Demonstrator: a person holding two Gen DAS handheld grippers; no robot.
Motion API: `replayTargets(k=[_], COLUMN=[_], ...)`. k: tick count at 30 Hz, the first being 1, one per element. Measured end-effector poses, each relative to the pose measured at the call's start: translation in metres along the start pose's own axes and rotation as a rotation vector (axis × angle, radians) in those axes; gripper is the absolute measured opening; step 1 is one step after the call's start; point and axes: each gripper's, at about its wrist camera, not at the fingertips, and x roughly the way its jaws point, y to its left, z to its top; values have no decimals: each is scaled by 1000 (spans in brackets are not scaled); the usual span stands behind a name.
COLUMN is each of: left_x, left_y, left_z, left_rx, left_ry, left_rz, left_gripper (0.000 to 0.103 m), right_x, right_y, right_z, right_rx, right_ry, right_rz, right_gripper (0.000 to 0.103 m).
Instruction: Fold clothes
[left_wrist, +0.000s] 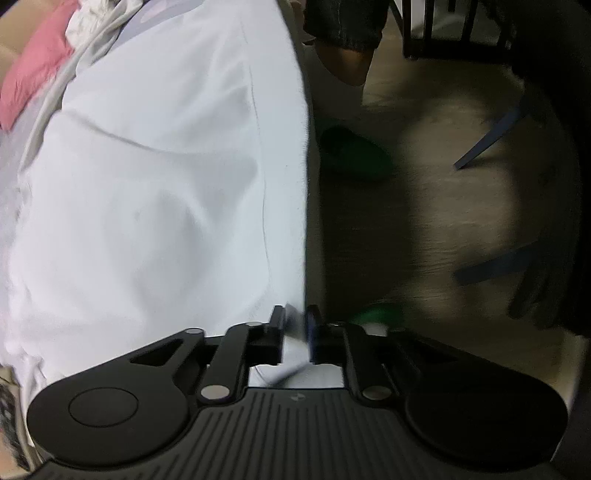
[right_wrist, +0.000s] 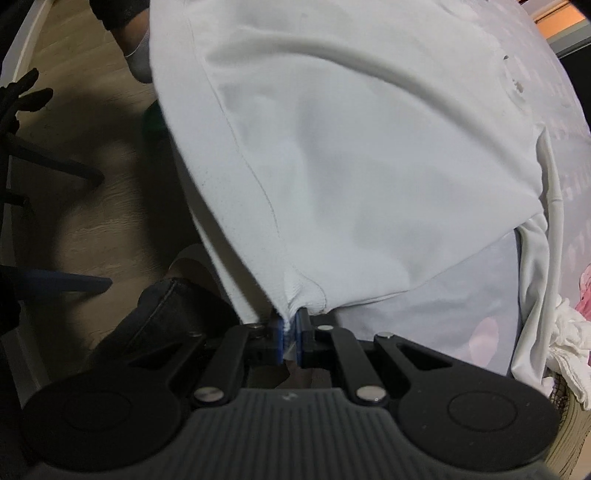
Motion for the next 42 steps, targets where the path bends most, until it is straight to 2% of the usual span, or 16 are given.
replayTargets(k=[4, 6, 7, 8, 10, 13, 17, 21, 25, 28, 31, 33, 34, 35, 38, 42], left_x=[-13, -24, -32, -38, -47, -53, -33, 7, 60, 88, 103, 114, 119, 125, 139, 140], left_y=[20, 38, 52, 67, 102, 159, 252, 344, 431, 472, 488, 498, 503, 508, 523, 536], left_z=[-11, -15, -18, -19, -20, -21, -20, -22, -40, -58, -69, -77, -80, -84, -94, -94], left_rx=[20, 8, -22, -50, -97, -164, -278, -381, -479, -527, -564, -588, -600, -612, -649, -704], left_ry=[36, 36, 22, 7, -24, -67, -111, -132, -46, 26, 14, 6, 1, -3, -19, -62], left_rz=[-8, 11, 18, 31, 78, 152, 250, 333, 415, 476, 450, 432, 423, 414, 390, 410], left_gripper=[24, 24, 24, 24, 29, 31, 31, 31, 31, 31, 31, 34, 39, 40, 40, 40], right_x=[3, -8, -16, -24, -42, -57, -51, -15, 45, 81, 111, 131, 140, 149, 158, 142], right_y=[-1, -15, -26, -39, -67, -118, -199, -280, -348, -385, -415, -429, -434, -438, -452, -473], right_z=[20, 24, 25, 25, 28, 32, 33, 48, 70, 82, 79, 79, 77, 74, 65, 49], right_rx=[-20, -10, 13, 40, 96, 167, 282, 400, 429, 428, 419, 411, 418, 431, 476, 580], right_ry=[13, -16, -44, -80, -156, -225, -327, -381, -337, -299, -249, -216, -202, -188, -187, -236], right_rz=[44, 87, 111, 125, 137, 166, 206, -42, -219, -257, -229, -207, -189, -167, -178, -326], right_gripper=[12, 14, 20, 30, 41, 41, 41, 48, 48, 48, 48, 45, 33, 8, 4, 2])
